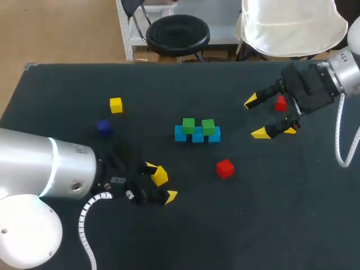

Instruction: Place the blue cubes, place green cubes on the blue cubes, place the yellow cubes on the green cubes, then place the red cubes on the yellow cubes, and place purple cube on the red cubes.

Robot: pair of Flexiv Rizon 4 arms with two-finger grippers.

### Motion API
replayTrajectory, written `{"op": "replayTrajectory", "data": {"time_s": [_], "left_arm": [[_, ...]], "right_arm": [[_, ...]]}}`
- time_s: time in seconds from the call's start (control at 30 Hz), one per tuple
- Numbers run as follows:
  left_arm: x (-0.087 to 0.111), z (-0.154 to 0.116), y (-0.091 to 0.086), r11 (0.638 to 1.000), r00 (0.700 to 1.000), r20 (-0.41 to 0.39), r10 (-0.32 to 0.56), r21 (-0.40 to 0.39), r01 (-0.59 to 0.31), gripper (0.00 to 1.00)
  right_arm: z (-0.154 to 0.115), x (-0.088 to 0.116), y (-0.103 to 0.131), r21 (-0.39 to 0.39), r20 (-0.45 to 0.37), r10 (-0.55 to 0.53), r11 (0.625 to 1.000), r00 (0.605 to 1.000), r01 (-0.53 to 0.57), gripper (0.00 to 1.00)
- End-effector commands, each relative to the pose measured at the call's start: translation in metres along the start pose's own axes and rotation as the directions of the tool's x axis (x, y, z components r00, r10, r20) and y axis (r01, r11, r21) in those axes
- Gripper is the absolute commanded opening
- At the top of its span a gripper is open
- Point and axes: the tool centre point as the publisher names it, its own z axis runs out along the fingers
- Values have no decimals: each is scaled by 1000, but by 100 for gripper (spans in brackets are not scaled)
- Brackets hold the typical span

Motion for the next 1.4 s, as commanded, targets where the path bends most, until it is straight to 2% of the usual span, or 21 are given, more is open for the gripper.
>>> {"op": "replayTrajectory", "data": {"time_s": [0.03, 0.4, 0.73, 0.9, 1.2, 1.4], "left_arm": [[2, -2, -2, 1000, 1000, 10, 0, -14, 0, 100], [1, -9, 5, 999, 1000, 31, 7, -32, -6, 100], [0, 2, 32, 999, 1000, 15, -28, -43, 28, 100], [-1, 5, 30, 999, 1000, 13, -22, -26, 22, 100], [12, 3, 31, 999, 999, 3, -41, -23, 41, 100], [11, 4, 30, 999, 999, 1, -32, -17, 32, 100]], "right_arm": [[0, 0, 0, 0, 2, -1, 1000, 1000, 1, 100], [0, 0, 0, 0, 2, -1, 1000, 1000, 1, 100], [0, 0, 0, 0, 2, -1, 1000, 1000, 1, 100], [0, 0, 0, 0, 2, -1, 1000, 1000, 1, 100], [0, 0, 0, 0, 2, -1, 1000, 1000, 1, 100], [0, 0, 0, 0, 2, -1, 1000, 1000, 1, 100]]}}
